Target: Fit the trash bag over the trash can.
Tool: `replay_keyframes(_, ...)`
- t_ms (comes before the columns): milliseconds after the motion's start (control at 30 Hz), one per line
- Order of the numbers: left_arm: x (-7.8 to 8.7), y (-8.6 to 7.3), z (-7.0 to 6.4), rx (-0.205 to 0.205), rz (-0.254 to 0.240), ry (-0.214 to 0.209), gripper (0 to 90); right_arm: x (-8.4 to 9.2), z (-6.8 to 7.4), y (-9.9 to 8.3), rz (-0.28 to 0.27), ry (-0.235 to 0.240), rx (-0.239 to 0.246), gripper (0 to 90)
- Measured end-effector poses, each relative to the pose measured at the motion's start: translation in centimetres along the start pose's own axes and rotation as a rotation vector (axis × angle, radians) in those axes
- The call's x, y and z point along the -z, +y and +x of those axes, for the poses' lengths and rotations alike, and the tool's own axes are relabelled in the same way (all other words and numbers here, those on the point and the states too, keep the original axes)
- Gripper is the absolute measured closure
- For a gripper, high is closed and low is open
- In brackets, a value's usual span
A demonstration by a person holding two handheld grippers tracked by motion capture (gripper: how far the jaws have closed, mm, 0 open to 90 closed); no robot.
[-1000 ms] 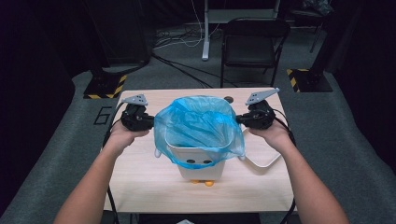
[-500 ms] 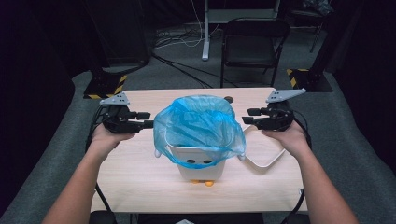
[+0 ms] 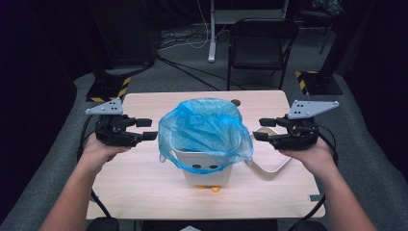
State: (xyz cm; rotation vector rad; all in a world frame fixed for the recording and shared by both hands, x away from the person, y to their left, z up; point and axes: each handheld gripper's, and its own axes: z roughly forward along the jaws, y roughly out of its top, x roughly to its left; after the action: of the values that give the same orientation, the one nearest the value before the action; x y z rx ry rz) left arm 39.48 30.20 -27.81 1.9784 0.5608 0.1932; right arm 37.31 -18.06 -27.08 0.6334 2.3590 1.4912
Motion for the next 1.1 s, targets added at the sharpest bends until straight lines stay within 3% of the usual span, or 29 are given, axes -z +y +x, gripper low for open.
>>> replay_keyframes(100,0.1,0.1,-0.3,0.004,-0.018,-0.019,41.3,0.3,1.2,0.4,-0.007,0.011,0.006,45.8)
replay_keyframes(267,-0.4,0.2,-0.5,0.007,-0.006,-0.043,39.1,0.3,2.2,0.8,-0.024,0.052,0.002,43.4)
replay_keyframes(400,-1.0,0.4,-0.6,0.007,-0.004,-0.066,40.4,-0.5,2.4,0.7,0.0,0.084,-0.012,41.3)
replay_keyframes(500,-1.6,0.4,-0.6,0.007,-0.003,-0.114,44.6,-1.2,2.3,0.5,0.013,0.099,-0.016,41.6)
replay_keyframes(633,-2.0,0.1,-0.6,0.001,-0.014,-0.169,58.9,-1.7,2.4,0.3,0.038,0.143,-0.002,60.3)
replay_keyframes(833,-2.1,-0.4,-1.7,-0.056,0.001,-0.172,84.9,-1.9,3.6,0.1,0.062,0.163,0.08,86.6)
replay_keyframes(967,-1.9,-1.1,-2.8,-0.088,0.01,-0.179,89.1,-1.8,4.3,-0.2,0.095,0.17,0.132,89.7)
replay_keyframes(1100,-1.8,-2.0,-3.5,-0.091,0.007,-0.201,89.3,-1.5,4.6,-0.9,0.109,0.168,0.139,89.9)
